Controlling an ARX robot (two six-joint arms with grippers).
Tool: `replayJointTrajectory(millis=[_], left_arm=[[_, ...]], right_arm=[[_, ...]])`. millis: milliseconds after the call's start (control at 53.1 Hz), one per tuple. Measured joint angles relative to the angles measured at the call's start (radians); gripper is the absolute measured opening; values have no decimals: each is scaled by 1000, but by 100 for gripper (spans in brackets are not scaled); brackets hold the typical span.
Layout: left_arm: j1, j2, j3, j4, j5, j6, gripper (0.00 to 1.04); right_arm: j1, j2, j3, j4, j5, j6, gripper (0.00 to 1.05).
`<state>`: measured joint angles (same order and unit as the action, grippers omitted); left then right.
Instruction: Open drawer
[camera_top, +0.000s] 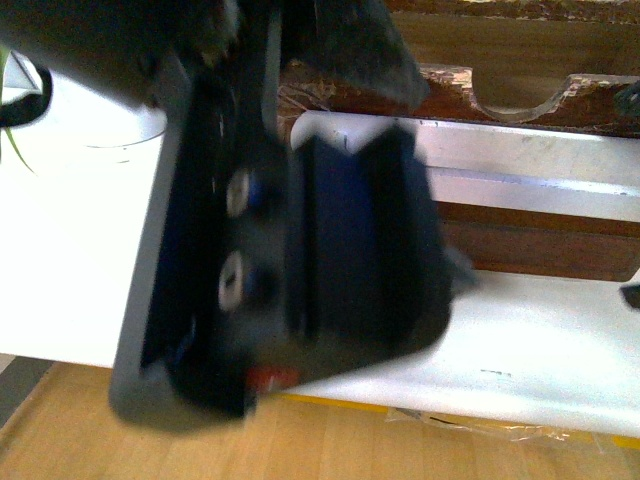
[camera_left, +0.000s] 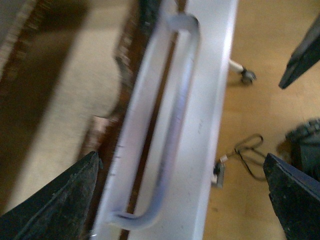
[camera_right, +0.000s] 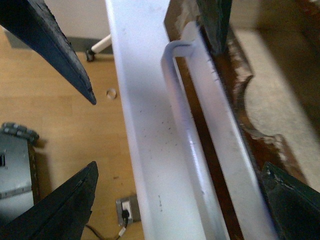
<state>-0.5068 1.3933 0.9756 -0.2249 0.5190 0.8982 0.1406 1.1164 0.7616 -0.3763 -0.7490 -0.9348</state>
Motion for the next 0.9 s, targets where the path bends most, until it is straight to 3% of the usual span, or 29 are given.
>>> replayJointTrajectory(millis=[207, 263, 376, 508, 640, 715, 809, 903], left_arm=[[74, -114, -125, 309, -3, -273, 98], [106, -143, -192, 418, -4, -370, 98], [197, -235, -373, 660, -134, -606, 98], [296, -370, -532, 753, -193, -775, 98], [505, -577, -701, 681, -259, -952, 98], [590, -708, -764, 594, -240, -1031, 98], [642, -872, -810, 476, -259, -1110, 98], [638, -998, -828, 356, -337, -1128, 98]], right_arm=[[-90, -78, -75, 175, -34, 161, 96], [-120, -122, -125, 284, -31, 242, 96], [-202, -201, -247, 537, 1, 434, 96], [-300, -269, -361, 674, 8, 620, 96], [-414, -435, -484, 643, -34, 743, 96], [-475, -538, -533, 583, -79, 773, 96], [-540, -657, -572, 499, -140, 801, 96], [-582, -758, -606, 430, -155, 827, 96]])
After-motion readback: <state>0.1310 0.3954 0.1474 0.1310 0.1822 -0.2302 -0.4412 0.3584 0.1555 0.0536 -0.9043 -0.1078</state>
